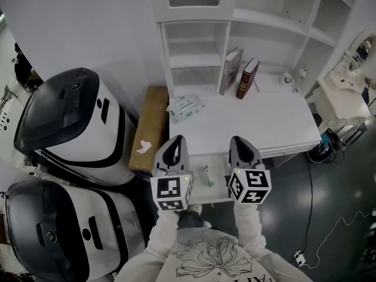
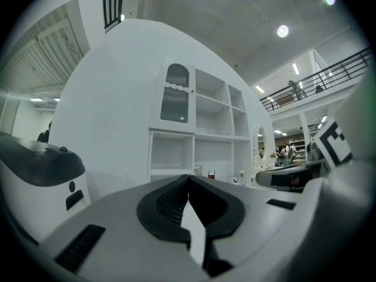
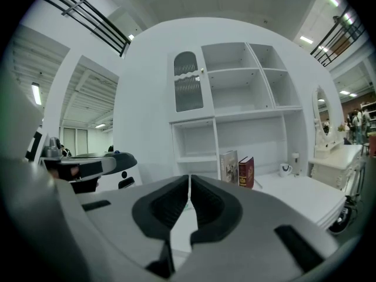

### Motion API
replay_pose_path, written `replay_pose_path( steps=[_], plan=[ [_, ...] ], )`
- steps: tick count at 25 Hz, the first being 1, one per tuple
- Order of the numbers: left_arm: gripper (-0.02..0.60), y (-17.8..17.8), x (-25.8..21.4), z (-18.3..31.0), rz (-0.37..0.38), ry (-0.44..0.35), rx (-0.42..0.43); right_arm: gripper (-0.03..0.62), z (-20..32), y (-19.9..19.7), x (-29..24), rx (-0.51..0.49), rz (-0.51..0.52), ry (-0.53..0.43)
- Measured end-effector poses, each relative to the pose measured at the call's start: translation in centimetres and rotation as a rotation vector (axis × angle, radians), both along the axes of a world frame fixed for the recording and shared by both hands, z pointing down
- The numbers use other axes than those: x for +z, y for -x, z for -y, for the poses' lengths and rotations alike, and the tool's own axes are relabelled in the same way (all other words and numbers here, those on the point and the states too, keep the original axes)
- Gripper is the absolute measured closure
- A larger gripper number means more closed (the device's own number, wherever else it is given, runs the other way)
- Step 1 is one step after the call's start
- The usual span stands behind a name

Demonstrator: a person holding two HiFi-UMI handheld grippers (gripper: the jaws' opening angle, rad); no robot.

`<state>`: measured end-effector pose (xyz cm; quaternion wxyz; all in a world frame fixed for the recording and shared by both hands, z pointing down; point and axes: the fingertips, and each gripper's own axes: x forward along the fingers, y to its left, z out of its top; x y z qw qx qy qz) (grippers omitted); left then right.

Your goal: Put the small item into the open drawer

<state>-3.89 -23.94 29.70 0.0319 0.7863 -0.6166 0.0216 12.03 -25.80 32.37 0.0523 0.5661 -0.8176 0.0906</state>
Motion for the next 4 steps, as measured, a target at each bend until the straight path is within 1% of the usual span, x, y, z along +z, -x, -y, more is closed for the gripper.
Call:
replay_pose_path(
  steps=[4],
  plan=[
    [0.577, -0.12, 0.08, 0.22, 0.001, 0.003, 0.002, 0.58, 0.21, -0.08, 0.09, 0.0, 0.001, 0.004]
  ],
)
